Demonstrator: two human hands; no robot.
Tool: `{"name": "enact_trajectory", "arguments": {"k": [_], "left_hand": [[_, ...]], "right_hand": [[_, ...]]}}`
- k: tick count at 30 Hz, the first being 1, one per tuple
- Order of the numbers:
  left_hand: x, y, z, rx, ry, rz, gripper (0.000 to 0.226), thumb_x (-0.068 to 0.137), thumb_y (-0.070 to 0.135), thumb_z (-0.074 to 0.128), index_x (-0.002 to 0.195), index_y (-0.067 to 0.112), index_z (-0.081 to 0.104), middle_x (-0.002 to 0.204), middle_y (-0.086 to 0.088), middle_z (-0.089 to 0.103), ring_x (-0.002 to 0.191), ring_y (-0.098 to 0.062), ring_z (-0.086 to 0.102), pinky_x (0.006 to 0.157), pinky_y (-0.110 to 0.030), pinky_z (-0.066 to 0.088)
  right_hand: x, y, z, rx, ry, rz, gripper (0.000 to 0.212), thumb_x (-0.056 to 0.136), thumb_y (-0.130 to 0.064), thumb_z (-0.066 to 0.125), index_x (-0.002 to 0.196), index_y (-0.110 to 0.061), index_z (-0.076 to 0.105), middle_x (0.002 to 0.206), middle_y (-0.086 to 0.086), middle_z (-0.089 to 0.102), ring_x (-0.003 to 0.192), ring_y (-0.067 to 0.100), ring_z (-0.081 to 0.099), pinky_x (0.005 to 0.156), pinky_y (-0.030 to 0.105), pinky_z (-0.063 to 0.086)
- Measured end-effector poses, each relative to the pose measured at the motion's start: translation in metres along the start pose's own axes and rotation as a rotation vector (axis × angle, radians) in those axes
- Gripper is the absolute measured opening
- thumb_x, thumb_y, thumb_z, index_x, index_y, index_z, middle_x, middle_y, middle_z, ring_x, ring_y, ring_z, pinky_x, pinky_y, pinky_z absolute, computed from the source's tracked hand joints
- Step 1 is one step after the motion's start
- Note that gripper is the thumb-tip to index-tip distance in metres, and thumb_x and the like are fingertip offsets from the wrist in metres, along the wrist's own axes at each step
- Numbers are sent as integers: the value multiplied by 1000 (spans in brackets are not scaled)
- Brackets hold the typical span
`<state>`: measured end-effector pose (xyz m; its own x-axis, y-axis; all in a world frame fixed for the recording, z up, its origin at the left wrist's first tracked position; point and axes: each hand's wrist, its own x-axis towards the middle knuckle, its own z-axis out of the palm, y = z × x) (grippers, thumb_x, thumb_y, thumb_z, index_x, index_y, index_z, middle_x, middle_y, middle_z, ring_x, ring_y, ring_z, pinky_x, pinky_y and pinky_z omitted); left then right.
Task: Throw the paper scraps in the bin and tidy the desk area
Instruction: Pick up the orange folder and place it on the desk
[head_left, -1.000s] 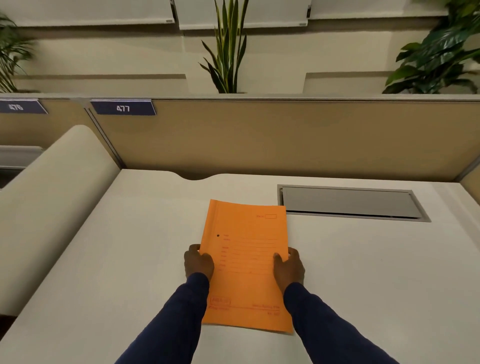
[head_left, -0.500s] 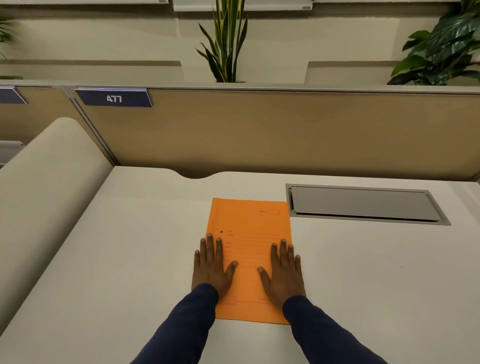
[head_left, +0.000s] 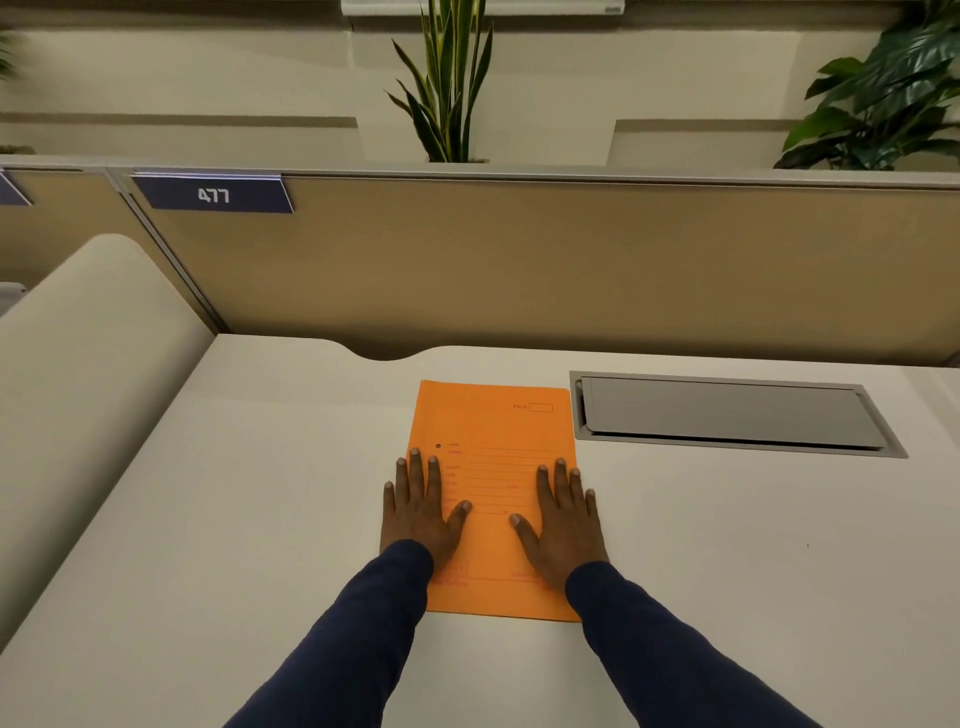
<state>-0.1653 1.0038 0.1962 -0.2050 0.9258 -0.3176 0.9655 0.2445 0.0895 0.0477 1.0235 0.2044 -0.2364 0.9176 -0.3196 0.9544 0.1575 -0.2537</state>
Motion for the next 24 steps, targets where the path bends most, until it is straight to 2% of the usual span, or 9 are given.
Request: {"name": "enact_trajectory", "arguments": {"k": [8,17,24], "left_hand": [[-30,14,-15,12,46,2,87,93,71,11,153,18,-22,163,-10,-25,151,-30,-20,122,-50,-6],[-110,37,-16,-4,82,-32,87,93,71,11,154,17,-19,164,-10,-21,152,-31,-17,122,-51,-4],[-188,71,14,-52,77,-76,86,93,71,11,153,19,-22,163,-9,-23,151,-31,-18,121,-51,-6]], "right_hand": [[-35,9,-10,96,33,16,86,97,-67,27,158,-21,-13,167,6,-18,155,29,-10,125,45,6],[-108,19,-14,125,57,-1,83,98,-65,28,159,-22,-8,168,8,-11,155,32,-4,125,48,12],[-176,57,-4,166,62,-30,82,98,-65,30,159,-26,-9,168,6,-13,155,31,-6,124,49,14]]}}
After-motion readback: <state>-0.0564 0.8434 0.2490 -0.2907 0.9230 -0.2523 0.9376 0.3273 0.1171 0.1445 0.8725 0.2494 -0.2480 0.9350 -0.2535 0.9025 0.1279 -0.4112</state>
